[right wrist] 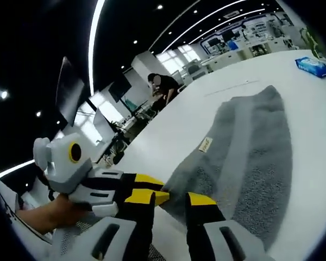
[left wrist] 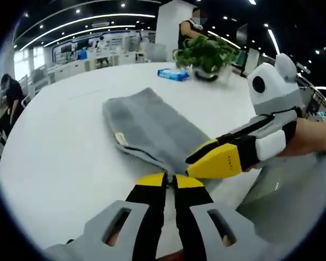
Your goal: Open the folded towel by lifting each exposed corner and separating the folded layers until the towel lies flat within the target outline without major curled edges
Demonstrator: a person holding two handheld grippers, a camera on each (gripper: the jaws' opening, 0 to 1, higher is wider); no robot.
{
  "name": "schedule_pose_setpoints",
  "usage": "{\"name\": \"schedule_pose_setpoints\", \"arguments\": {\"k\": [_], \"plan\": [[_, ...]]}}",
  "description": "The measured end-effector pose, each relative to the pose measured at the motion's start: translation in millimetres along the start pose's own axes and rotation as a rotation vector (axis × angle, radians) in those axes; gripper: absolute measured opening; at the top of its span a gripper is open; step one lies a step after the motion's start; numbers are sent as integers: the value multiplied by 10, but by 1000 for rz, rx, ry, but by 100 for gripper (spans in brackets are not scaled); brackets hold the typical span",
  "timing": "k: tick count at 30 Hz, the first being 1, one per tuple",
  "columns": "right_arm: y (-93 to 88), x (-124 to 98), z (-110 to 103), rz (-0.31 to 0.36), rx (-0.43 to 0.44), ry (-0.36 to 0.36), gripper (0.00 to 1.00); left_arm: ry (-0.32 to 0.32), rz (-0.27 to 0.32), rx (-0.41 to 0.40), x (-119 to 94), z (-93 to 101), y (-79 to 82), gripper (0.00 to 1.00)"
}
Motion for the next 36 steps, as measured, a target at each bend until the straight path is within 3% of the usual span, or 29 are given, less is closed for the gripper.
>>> {"name": "schedule_pose_setpoints", "arguments": {"k": [8,14,26,36], "plan": [[-2,32,60,-9,58,-19,23,-85,-1,82,54,158,14,4],[-36,20,123,-38,149,-20,13,-98,-6,73,50,162,9,5],[-51,-8,86,-38,155,-22,1,-107,-16,76,50,174,-3,5],[-15,-77,126,-24,129,-44,0,-110,-2,67,53,185,3,5]]}}
Point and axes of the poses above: the point that each gripper's makers call its tool centre point, and the gripper's own axes: x roughly forward along the fingers, z roughly to its right, y roughly out of its top, the point moved 6 cm from there along -x, roughly backward along the fingers, and after that the axes turned 3 degrees about -y, right-handed, at the moved point
